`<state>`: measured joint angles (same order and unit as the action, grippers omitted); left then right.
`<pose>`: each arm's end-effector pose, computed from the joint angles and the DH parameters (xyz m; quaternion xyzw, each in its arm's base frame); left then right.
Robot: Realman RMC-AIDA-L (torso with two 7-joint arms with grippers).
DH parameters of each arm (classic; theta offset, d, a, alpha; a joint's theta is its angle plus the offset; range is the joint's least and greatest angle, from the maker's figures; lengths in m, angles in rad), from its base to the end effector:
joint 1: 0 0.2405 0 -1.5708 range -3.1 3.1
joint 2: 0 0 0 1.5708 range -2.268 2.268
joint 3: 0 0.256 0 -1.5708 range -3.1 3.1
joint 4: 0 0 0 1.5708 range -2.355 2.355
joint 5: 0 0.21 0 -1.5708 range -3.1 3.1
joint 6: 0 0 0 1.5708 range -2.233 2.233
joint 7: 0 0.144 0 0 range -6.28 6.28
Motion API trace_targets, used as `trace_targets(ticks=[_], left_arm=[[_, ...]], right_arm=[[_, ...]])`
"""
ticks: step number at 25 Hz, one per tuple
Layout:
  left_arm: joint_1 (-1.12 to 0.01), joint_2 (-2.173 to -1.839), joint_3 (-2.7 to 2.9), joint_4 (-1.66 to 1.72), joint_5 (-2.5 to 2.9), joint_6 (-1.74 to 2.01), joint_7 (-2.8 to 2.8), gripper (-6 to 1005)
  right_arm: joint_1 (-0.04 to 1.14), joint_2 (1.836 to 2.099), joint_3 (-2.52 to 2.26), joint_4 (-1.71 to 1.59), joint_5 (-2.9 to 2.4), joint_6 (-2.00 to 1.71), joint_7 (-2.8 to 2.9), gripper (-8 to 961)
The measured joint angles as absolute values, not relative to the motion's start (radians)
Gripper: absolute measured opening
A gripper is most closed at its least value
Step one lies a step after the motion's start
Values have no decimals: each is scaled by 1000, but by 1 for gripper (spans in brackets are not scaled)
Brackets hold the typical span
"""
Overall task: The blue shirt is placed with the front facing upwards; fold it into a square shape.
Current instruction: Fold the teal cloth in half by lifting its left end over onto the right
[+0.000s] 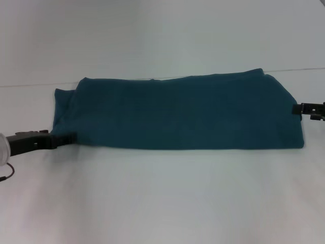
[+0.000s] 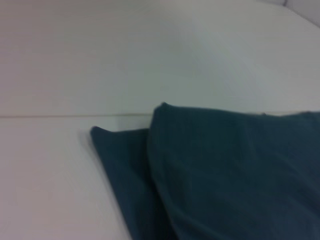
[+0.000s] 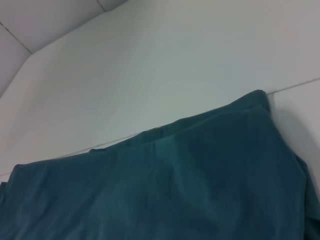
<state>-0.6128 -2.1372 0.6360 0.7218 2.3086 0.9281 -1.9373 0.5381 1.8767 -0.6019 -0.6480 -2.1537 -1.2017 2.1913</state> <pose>-0.3055 0.3986 0.0069 -0.8134 -0.4536 -0.1144 0.3457 0.3457 0.3794 0.1045 -0.7386 0.5744 0.1900 0.2974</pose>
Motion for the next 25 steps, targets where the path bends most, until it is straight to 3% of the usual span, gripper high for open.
trace_targets(ticks=[13, 25], left_arm=[[-618, -2143, 654, 725, 2330, 917, -1935, 928], [-613, -2151, 694, 734, 2349, 871, -1932, 762]], right_arm=[[541, 1876, -599, -649, -2154, -1198, 2187, 836], [536, 1881, -605, -649, -2154, -1196, 2182, 835]])
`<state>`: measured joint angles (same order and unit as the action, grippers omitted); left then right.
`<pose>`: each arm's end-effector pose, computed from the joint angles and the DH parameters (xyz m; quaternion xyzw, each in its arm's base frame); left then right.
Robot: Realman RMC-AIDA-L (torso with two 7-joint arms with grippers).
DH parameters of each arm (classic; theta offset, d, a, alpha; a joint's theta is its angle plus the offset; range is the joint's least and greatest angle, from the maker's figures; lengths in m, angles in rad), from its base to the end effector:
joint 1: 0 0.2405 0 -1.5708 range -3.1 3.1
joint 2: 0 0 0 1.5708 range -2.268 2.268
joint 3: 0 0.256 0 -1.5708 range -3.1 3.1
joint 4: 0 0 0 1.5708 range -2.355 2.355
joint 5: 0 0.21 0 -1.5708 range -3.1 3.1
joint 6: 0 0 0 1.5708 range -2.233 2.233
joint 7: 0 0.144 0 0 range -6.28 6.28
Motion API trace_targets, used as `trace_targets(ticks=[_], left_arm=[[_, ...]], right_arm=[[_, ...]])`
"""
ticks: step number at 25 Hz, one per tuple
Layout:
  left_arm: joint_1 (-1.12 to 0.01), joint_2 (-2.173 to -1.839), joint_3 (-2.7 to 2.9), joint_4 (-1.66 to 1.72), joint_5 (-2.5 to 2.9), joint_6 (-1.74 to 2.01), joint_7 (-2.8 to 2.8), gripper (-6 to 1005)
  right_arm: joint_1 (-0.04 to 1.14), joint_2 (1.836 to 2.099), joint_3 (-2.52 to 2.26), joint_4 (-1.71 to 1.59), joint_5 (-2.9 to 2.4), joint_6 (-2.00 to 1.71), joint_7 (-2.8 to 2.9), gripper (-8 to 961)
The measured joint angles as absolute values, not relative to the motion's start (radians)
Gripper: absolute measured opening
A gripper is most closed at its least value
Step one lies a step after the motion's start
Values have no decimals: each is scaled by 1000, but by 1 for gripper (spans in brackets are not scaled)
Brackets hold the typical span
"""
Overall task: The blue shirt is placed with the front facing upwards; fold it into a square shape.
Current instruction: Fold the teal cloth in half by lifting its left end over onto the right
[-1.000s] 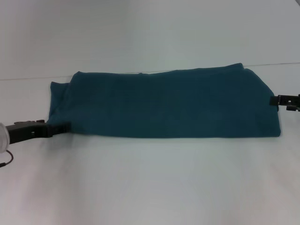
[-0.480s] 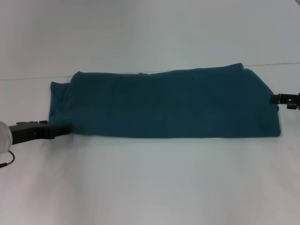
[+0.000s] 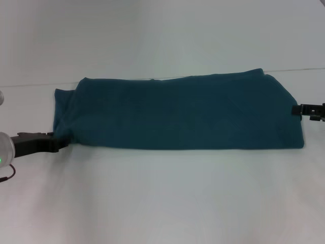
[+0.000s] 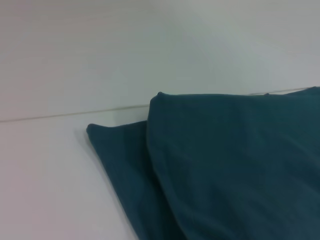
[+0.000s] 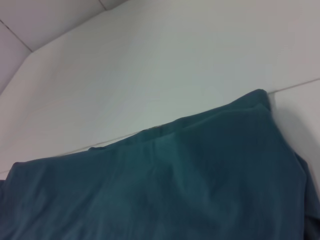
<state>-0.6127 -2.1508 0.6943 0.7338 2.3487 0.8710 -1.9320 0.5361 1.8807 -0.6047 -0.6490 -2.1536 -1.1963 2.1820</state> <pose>-0.3039 0.4010 0.0000 -0.8254 -0.4284 -0.0799 0.3587 0.3463 0.3789 0.1028 -0.7405 0.5717 0.1879 0.2991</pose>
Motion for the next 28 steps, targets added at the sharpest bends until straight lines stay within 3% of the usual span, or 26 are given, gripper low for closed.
trace_targets(ticks=[2, 13, 28], left_arm=[[-611, -2152, 694, 744, 2349, 872, -1932, 521], [-588, -2158, 695, 794, 2349, 912, -1936, 51], [-575, -2158, 697, 825, 2348, 953, -1936, 14]], right_arm=[[534, 1882, -606, -649, -2154, -1196, 2181, 835], [531, 1889, -601, -649, -2215, -1195, 2196, 802], [543, 1922, -607, -640, -2296, -1103, 2218, 764]])
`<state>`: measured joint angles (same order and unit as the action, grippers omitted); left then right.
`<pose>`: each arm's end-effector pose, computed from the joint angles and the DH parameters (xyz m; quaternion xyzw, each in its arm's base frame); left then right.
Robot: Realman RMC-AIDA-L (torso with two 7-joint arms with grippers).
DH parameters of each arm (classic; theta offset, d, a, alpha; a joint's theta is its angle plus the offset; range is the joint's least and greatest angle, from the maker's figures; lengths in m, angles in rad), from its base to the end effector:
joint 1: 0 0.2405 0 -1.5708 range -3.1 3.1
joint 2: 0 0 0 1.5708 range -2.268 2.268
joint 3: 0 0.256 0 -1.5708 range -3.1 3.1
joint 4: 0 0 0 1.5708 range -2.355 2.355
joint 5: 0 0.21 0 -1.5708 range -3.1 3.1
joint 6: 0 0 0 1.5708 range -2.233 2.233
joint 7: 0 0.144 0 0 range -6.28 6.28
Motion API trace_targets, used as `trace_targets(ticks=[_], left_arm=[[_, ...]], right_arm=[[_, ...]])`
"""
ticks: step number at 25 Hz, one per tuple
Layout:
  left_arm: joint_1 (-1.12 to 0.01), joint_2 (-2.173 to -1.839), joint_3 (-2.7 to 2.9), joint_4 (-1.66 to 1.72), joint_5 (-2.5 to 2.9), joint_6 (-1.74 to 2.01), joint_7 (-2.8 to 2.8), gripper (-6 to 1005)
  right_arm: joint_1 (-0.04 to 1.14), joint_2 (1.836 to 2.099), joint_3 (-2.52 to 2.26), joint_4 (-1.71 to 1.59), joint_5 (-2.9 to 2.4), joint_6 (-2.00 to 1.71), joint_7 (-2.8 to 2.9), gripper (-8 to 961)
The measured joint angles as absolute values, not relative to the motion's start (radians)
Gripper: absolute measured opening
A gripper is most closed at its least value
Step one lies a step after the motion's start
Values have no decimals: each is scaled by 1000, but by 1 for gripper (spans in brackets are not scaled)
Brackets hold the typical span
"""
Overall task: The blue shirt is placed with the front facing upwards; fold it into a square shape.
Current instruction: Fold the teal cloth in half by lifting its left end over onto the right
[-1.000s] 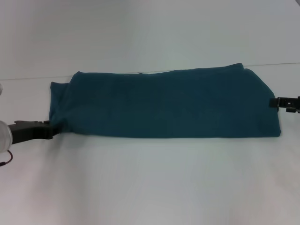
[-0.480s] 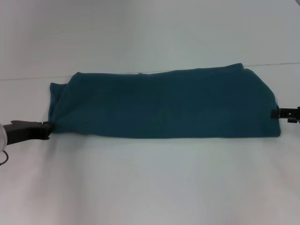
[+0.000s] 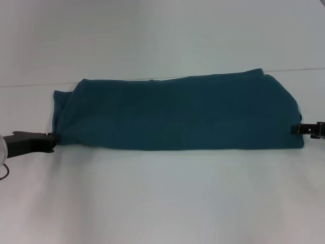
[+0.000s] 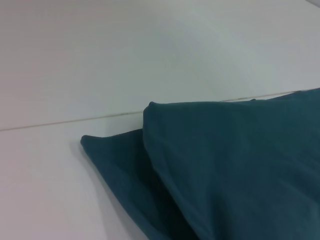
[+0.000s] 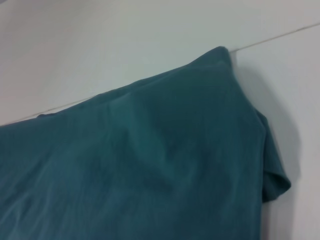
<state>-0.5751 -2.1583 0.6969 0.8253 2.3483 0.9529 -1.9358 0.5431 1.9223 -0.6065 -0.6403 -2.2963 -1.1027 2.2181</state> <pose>-0.3014 0.3940 0.0120 -0.8329 -0.4180 -0.0854 0.3525 0.3619 0.3746 0.0814 -0.7294 0.5907 0.1288 0.3200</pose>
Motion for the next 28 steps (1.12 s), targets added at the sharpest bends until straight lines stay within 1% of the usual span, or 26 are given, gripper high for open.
trace_targets(ticks=[8, 18, 23, 28], left_arm=[[-575, -2156, 698, 828, 2348, 954, -1936, 14], [-576, -2154, 698, 830, 2348, 948, -1936, 15], [-578, -2152, 698, 830, 2348, 945, -1936, 15], [-578, -2152, 698, 830, 2350, 943, -1936, 15]], right_arm=[[559, 1939, -608, -634, -2296, -1056, 2216, 747], [571, 1943, -610, -601, -2296, -1024, 2210, 725], [574, 1944, -612, -593, -2296, -1014, 2208, 674], [582, 1950, -629, -580, -2297, -995, 2208, 622]])
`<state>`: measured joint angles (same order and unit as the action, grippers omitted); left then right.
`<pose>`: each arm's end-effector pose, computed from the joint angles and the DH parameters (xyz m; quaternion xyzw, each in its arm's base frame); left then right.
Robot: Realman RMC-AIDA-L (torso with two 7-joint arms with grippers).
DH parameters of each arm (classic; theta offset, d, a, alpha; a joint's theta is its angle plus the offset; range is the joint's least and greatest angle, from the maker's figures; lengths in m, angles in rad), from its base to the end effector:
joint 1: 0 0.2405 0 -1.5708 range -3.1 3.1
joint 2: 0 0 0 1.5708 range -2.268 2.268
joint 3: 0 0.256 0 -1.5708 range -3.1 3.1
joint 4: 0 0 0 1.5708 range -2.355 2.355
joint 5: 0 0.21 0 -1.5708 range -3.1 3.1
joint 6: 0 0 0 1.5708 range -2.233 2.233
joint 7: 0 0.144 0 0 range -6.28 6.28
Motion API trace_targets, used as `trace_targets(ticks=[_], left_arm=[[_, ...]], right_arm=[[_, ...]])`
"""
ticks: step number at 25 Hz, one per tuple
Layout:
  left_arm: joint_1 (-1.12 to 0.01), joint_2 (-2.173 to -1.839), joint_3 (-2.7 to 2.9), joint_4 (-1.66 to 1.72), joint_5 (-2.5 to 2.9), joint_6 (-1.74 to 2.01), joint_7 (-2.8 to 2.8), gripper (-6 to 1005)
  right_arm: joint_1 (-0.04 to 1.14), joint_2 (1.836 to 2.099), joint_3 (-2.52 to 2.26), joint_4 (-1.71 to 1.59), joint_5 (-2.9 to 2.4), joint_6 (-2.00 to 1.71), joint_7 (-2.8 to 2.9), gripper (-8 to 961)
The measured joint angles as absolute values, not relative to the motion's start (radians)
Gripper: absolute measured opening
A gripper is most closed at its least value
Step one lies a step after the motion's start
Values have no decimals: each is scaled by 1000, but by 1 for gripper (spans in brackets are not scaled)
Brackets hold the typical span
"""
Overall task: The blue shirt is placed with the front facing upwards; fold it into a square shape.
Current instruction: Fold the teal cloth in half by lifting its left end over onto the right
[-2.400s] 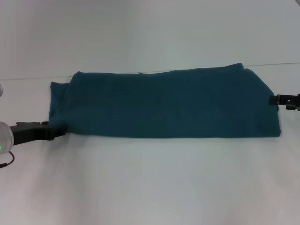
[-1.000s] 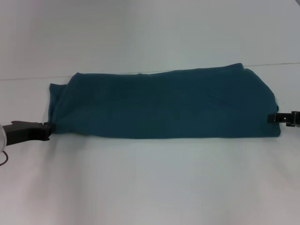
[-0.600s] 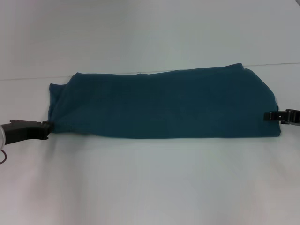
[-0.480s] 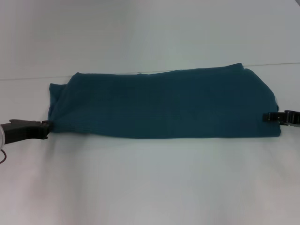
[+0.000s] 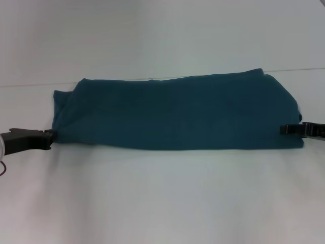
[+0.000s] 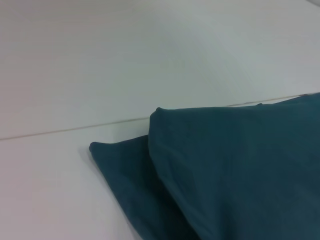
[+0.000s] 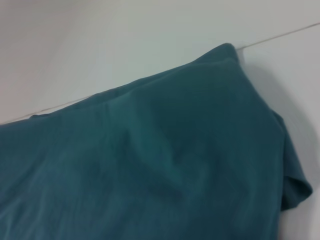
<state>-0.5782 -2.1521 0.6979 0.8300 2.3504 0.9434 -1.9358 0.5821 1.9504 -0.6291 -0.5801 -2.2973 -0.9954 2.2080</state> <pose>-0.3016 0.3970 0.0168 -0.8319 -0.4134 -0.0831 0.3607 0.3566 0.3862 0.0589 -0.7271 0.5888 0.1238 0.3307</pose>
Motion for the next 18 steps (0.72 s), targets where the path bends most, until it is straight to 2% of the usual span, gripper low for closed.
trace_targets(ticks=[8, 18], left_arm=[[-577, -2152, 698, 830, 2354, 944, -1936, 14], [-547, -2157, 697, 876, 2355, 996, -1937, 15]], right_arm=[[586, 1954, -627, -592, -2292, -1011, 2208, 540], [572, 1947, -625, -620, -2290, -1056, 2196, 113]])
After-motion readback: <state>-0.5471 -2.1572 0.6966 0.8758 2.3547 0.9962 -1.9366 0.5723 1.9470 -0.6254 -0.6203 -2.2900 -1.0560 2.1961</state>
